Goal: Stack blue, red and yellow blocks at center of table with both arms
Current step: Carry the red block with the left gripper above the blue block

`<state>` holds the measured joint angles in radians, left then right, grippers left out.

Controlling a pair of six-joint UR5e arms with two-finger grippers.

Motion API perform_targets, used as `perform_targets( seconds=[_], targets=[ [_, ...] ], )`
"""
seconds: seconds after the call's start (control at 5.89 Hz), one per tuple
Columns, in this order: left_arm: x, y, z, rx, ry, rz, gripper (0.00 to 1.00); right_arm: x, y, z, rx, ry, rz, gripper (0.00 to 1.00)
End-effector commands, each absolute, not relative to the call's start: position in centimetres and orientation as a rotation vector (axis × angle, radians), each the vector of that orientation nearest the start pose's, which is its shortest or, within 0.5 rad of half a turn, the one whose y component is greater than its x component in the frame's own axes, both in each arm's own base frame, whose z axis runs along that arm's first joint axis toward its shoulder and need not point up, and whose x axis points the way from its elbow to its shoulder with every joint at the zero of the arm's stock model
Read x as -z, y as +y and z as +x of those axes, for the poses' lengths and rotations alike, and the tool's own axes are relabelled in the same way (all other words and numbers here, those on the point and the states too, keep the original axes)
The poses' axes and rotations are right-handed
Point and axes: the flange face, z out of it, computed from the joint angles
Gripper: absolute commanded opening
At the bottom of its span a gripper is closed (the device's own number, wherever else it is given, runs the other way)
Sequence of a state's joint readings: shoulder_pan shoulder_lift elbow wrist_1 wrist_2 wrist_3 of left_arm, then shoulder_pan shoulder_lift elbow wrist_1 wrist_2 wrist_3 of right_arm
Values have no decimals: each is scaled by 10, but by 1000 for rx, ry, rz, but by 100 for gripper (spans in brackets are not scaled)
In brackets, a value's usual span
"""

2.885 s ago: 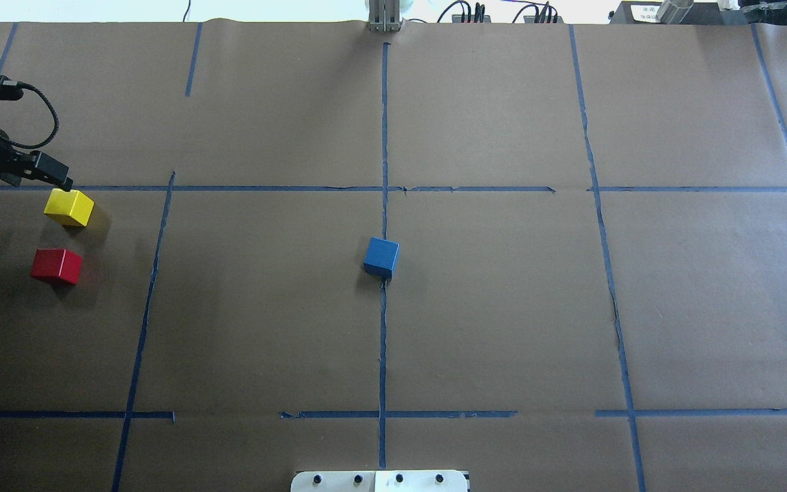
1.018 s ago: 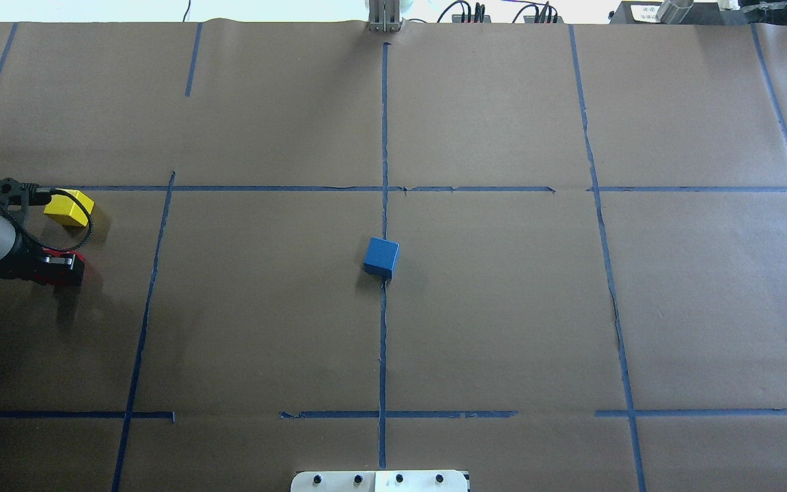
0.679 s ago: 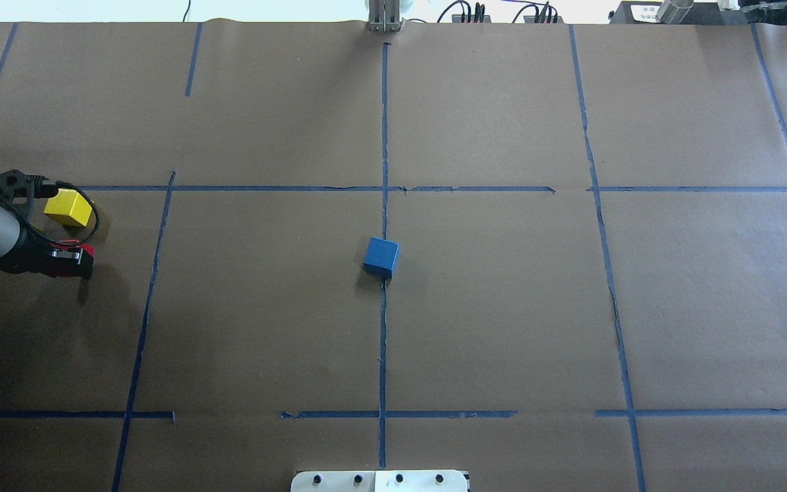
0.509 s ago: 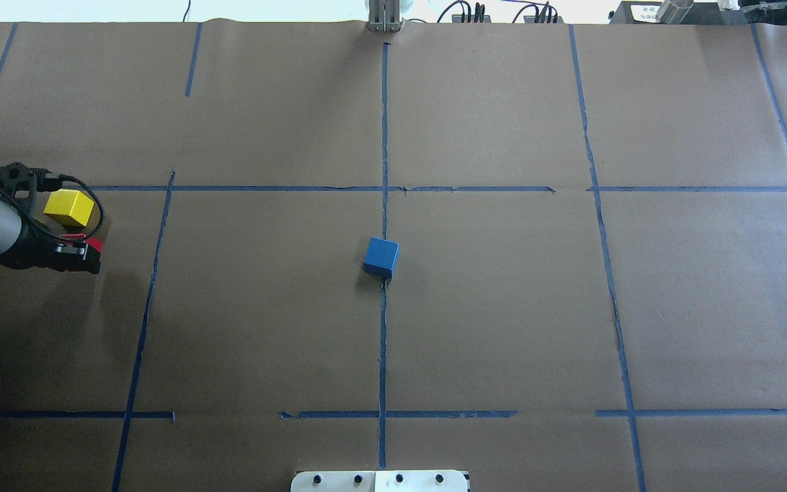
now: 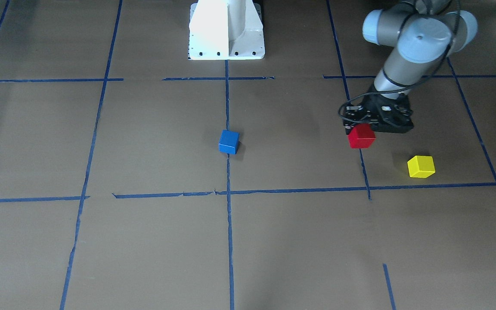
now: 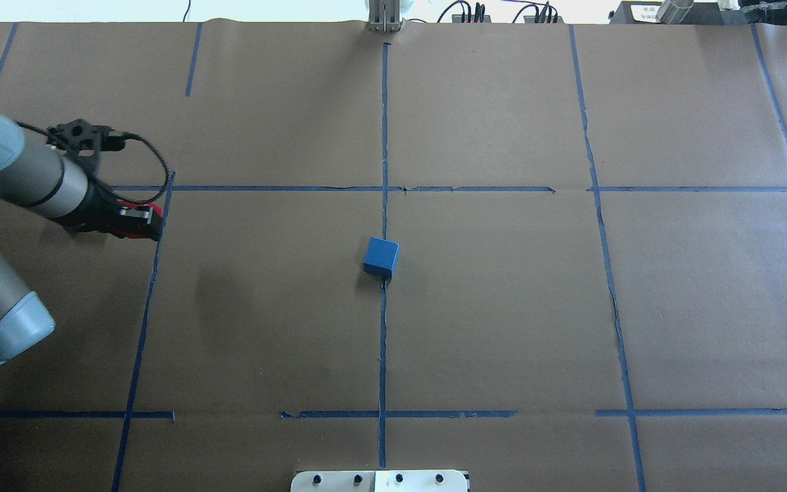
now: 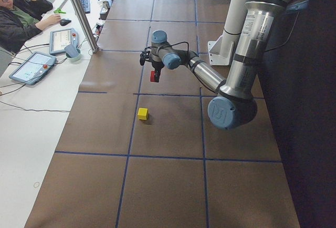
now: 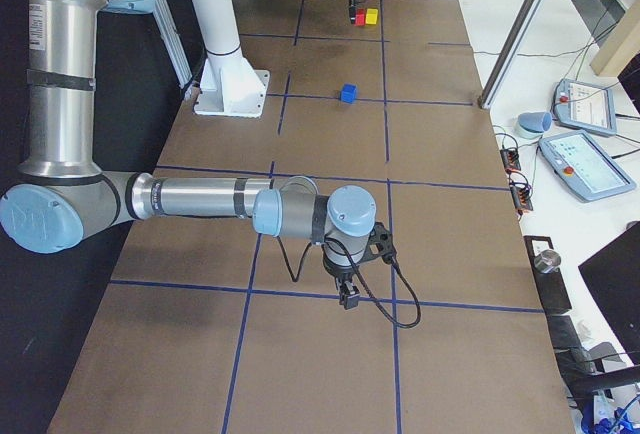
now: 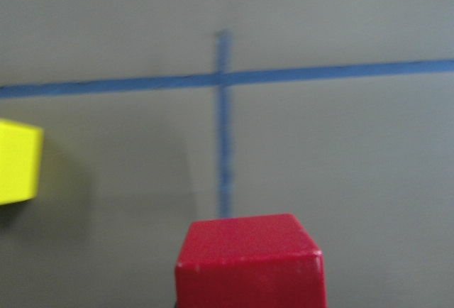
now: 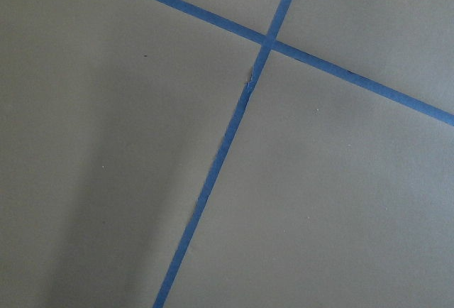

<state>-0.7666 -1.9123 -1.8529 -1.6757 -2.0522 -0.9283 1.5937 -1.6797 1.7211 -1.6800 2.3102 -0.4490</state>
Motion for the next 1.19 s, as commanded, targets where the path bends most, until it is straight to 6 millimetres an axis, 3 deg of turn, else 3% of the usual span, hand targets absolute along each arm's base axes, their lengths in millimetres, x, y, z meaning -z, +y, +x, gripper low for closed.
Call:
perform_targets(
  seconds=[0.0, 0.17, 0.34, 0.51, 0.68, 0.85, 1.02],
  targets=[
    [-236, -462, 440, -153, 896, 123, 2, -650, -438, 76, 372, -740, 107, 100],
    [-194, -441, 486, -158, 878, 139, 2, -650, -438, 76, 371, -741, 104, 100],
    [-159, -432, 527, -169, 830, 171, 5, -650, -438, 76, 372, -741, 105, 100],
    [-140, -432, 556, -195, 817, 186, 5, -651, -437, 76, 369, -741, 102, 100],
    [-129, -446, 580, -227, 791, 185, 5, -651, -438, 76, 370, -741, 102, 100],
    [-138, -446, 584, -306, 770, 208, 5, -651, -438, 76, 371, -741, 104, 100],
    [-140, -433, 596, -330, 769, 194, 5, -652, -437, 76, 370, -742, 101, 100]
  ],
)
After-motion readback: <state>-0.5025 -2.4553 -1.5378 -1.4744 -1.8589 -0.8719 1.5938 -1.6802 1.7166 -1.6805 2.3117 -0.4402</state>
